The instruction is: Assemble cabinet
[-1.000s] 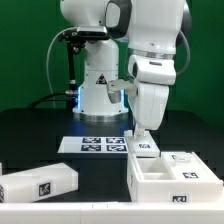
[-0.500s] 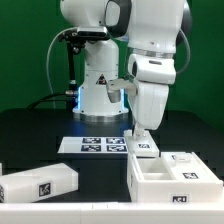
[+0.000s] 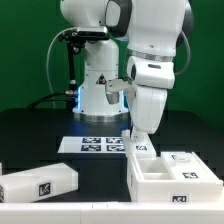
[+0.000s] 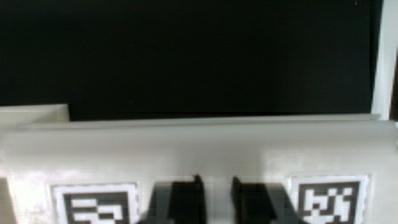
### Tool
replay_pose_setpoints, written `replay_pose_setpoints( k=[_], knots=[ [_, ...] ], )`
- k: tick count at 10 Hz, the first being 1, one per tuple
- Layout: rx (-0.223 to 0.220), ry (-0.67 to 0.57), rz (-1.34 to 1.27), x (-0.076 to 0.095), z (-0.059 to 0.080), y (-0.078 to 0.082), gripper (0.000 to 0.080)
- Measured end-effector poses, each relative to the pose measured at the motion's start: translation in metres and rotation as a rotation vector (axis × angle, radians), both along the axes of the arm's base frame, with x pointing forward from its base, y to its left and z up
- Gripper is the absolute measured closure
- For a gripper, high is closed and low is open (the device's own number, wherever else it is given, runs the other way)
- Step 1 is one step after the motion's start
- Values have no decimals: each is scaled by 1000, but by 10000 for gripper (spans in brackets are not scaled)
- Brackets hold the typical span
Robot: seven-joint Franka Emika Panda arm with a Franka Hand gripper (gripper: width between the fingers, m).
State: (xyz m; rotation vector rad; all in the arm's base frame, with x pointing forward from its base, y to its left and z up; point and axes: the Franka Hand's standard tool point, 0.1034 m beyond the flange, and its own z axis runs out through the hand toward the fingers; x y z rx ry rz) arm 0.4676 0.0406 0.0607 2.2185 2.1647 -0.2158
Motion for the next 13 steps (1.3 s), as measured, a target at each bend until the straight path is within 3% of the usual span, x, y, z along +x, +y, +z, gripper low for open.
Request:
replay_pose_setpoints(
  k=[1,4,7,13],
  knots=[
    [7,-4,-1,-8,-5,-1,735],
    [4,4,-2,-9,-5,-1,735],
    [-3,5,11,-2,6,-3,735],
    [-1,0,11,4,9,11,735]
  ],
)
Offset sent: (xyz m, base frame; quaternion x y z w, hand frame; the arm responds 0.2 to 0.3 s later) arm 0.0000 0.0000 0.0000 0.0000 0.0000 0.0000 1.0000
